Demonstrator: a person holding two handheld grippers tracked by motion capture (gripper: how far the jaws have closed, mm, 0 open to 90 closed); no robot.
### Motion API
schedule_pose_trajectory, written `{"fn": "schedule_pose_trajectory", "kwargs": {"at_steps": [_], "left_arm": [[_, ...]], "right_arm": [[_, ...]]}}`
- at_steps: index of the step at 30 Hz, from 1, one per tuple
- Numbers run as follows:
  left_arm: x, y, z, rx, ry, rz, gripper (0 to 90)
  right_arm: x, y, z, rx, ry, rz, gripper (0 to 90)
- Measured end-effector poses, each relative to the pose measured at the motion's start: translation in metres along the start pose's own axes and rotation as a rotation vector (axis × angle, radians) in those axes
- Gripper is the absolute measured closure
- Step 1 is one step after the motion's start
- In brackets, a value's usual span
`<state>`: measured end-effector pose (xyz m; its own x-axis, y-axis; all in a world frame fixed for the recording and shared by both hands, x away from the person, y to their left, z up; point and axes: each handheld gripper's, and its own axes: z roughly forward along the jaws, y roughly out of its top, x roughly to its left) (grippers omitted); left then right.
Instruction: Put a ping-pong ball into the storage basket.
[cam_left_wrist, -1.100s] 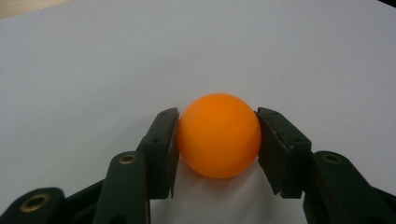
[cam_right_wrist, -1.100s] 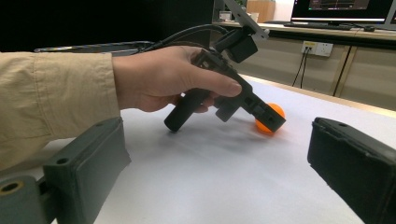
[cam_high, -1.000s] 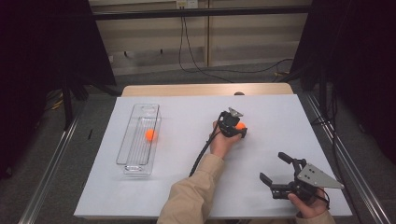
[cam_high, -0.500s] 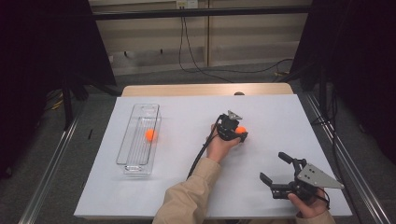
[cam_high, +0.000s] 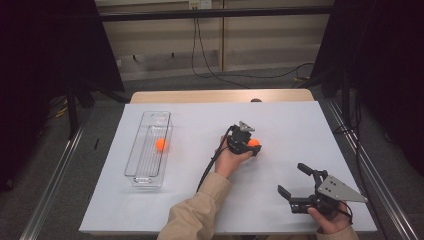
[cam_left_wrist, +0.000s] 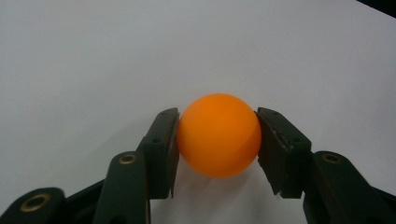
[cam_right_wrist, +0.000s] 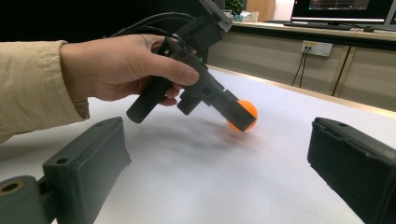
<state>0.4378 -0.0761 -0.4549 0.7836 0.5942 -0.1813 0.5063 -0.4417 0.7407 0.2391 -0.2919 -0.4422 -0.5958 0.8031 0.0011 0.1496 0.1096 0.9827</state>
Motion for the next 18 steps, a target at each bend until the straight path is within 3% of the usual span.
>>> {"fn": "schedule_pose_trajectory", "kwargs": {"at_steps": [8, 18], "left_arm": [[-0.002, -0.004, -0.010, 0.003, -0.013, 0.021, 50.9], [-0.001, -0.007, -0.019, -0.006, -0.032, 0.016, 50.9]], "right_arm": [[0.000, 0.000, 0.000, 0.001, -0.001, 0.002, 4.0], [0.000, 0.000, 0.001, 0.002, 0.001, -0.005, 4.1]]}}
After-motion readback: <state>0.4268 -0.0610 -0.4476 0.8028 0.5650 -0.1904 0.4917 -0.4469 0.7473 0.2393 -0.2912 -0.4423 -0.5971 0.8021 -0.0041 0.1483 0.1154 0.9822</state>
